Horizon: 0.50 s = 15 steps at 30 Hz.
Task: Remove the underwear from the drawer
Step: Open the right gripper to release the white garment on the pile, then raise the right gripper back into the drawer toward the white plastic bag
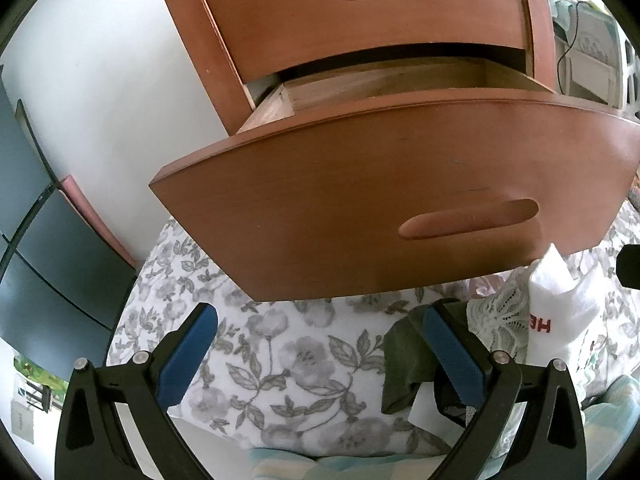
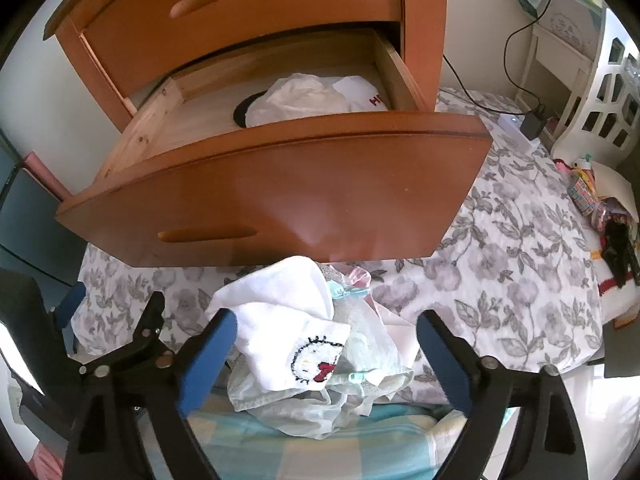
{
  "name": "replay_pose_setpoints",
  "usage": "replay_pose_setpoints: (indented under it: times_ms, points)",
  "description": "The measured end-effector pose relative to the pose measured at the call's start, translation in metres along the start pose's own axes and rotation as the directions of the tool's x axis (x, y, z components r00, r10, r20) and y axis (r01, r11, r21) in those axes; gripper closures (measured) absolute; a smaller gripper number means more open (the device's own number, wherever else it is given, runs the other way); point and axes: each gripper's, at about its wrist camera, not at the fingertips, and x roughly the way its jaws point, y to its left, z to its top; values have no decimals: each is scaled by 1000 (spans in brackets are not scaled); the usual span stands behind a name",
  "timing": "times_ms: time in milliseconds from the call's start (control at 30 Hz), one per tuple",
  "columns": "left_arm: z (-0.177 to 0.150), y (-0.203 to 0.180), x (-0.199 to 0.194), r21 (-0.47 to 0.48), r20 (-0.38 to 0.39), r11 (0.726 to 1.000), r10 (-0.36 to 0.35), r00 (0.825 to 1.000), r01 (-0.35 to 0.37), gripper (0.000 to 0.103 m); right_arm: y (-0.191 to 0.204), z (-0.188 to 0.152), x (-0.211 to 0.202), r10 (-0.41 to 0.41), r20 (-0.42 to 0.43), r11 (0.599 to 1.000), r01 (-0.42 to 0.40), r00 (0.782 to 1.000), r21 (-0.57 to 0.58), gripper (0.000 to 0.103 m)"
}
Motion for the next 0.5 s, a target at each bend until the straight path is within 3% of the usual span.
replay_pose_setpoints:
  times_ms: [500]
  points:
    - [1,-3,0,17,0,1000,11,1000,-11,0,-2,-2,2,1,15,1000,-1,1000,-3,0]
